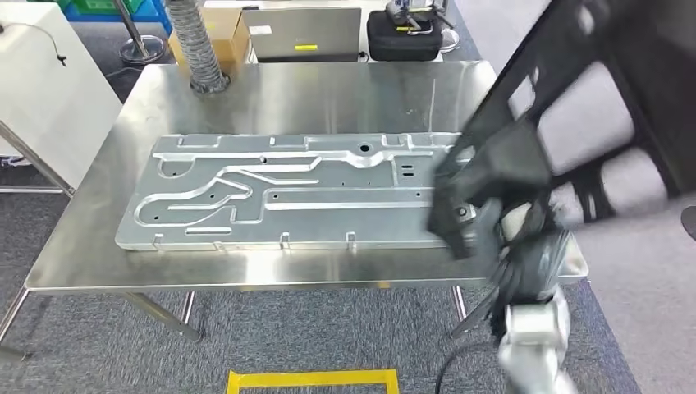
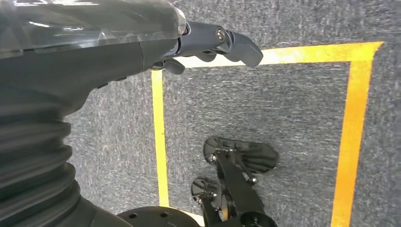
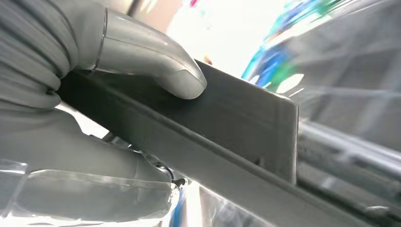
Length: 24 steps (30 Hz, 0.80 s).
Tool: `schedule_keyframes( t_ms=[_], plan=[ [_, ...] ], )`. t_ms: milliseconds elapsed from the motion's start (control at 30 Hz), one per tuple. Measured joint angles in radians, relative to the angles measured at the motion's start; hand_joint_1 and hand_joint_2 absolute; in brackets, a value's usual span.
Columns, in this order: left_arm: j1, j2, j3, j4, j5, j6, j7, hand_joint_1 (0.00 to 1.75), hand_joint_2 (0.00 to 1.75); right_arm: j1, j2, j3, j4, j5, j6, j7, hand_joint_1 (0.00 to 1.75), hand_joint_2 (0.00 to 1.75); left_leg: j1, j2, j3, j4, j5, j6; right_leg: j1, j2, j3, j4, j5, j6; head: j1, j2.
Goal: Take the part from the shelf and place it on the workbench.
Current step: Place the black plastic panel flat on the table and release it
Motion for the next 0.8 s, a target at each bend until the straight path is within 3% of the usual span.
schedule_keyframes(
  t_ms=[67,133,167,200,300,333,367,467,533,633,667,700,733,800],
  plan=[
    [-0.004,-0.002,0.001,0.0,-0.004,0.0,-0.002,0.0,1.75,-0.107,-0.027,-0.071,0.12,0.179,0.005,0.068,1.75,1.75,0.001,0.001,0.006,-0.003,0.002,0.006,-0.004,-0.001,-0.05,0.084,-0.043,0.011,0.005,0.0],
    [-0.008,-0.002,0.001,0.0,-0.009,0.001,-0.004,0.0,1.75,-0.215,-0.051,-0.114,0.253,0.411,0.034,0.155,1.75,1.75,0.001,0.002,0.007,-0.003,-0.001,0.009,-0.007,-0.001,-0.13,0.203,-0.089,0.019,0.007,0.0],
    [-0.009,-0.002,0.001,0.0,-0.013,0.001,-0.005,0.0,1.75,-0.258,-0.061,-0.12,0.313,0.514,0.054,0.201,1.75,1.75,0.001,0.001,0.009,-0.003,-0.003,0.01,-0.009,-0.001,-0.158,0.236,-0.091,0.021,0.007,0.0],
    [-0.009,-0.002,0.001,0.0,-0.017,0.001,-0.005,0.0,1.75,-0.296,-0.07,-0.12,0.368,0.593,0.072,0.239,1.75,1.75,0.001,-0.001,0.012,-0.002,-0.006,0.01,-0.011,-0.001,-0.171,0.233,-0.07,0.021,0.008,0.0],
    [-0.009,-0.003,0.001,0.0,-0.024,0.001,-0.005,0.0,1.75,-0.383,-0.083,-0.108,0.485,0.683,0.096,0.285,1.75,1.75,0.002,-0.008,0.026,-0.002,-0.018,0.003,-0.012,-0.001,-0.137,0.064,0.064,0.017,0.007,0.0],
    [-0.01,-0.003,0.001,0.0,-0.024,0.001,-0.006,0.0,1.75,-0.403,-0.085,-0.103,0.511,0.692,0.102,0.291,1.75,1.75,0.002,-0.01,0.026,-0.002,-0.021,-0.001,-0.009,-0.002,-0.126,0.015,0.086,0.012,0.007,0.0],
    [-0.01,-0.003,0.001,0.0,-0.025,0.0,-0.006,0.0,1.75,-0.419,-0.087,-0.097,0.533,0.703,0.113,0.298,1.75,1.75,0.002,-0.012,0.025,-0.003,-0.023,-0.007,-0.006,-0.002,-0.122,-0.013,0.097,0.006,0.007,0.0],
    [-0.008,-0.002,0.001,0.0,-0.033,-0.002,-0.008,0.0,1.75,-0.478,-0.09,-0.064,0.606,0.781,0.184,0.349,1.75,1.75,0.0,-0.012,0.024,0.002,-0.028,-0.027,-0.004,-0.002,-0.119,-0.028,0.1,-0.015,0.005,0.0],
    [-0.013,-0.002,0.001,0.0,-0.038,-0.004,-0.01,0.0,1.75,-0.547,-0.088,-0.03,0.681,0.836,0.229,0.406,1.75,1.75,0.0,-0.008,0.004,0.047,-0.051,-0.036,-0.008,-0.001,-0.112,-0.033,0.099,-0.026,0.004,0.0],
    [-0.02,-0.003,0.0,0.0,-0.043,-0.006,-0.01,0.0,1.75,-0.675,-0.077,0.007,0.836,0.868,0.259,0.48,1.75,1.75,0.001,-0.004,-0.102,0.23,-0.124,-0.042,-0.005,-0.001,-0.107,-0.034,0.095,-0.036,0.002,0.0],
    [-0.02,-0.003,0.0,0.0,-0.043,-0.006,-0.008,0.0,1.75,-0.714,-0.073,0.013,0.889,0.867,0.262,0.49,1.75,1.75,0.002,-0.004,-0.133,0.273,-0.131,-0.042,-0.003,-0.001,-0.104,-0.033,0.092,-0.038,0.002,0.0],
    [-0.019,-0.003,0.0,0.0,-0.043,-0.006,-0.006,0.0,1.75,-0.749,-0.068,0.018,0.938,0.864,0.263,0.494,1.75,1.75,0.002,-0.003,-0.15,0.284,-0.119,-0.041,-0.001,-0.001,-0.1,-0.033,0.089,-0.039,0.002,0.0],
    [-0.019,-0.003,0.0,0.0,-0.043,-0.006,-0.005,0.0,1.75,-0.777,-0.065,0.022,0.978,0.862,0.264,0.494,1.75,1.75,0.001,-0.003,-0.147,0.256,-0.087,-0.039,0.001,-0.001,-0.095,-0.033,0.085,-0.04,0.002,0.0],
    [-0.018,-0.002,0.0,0.0,-0.043,-0.006,-0.003,0.0,1.75,-0.822,-0.058,0.031,1.043,0.86,0.264,0.49,1.75,1.75,-0.001,-0.003,-0.106,0.127,0.006,-0.029,0.004,-0.003,-0.082,-0.033,0.076,-0.039,0.003,0.0]
  ],
)
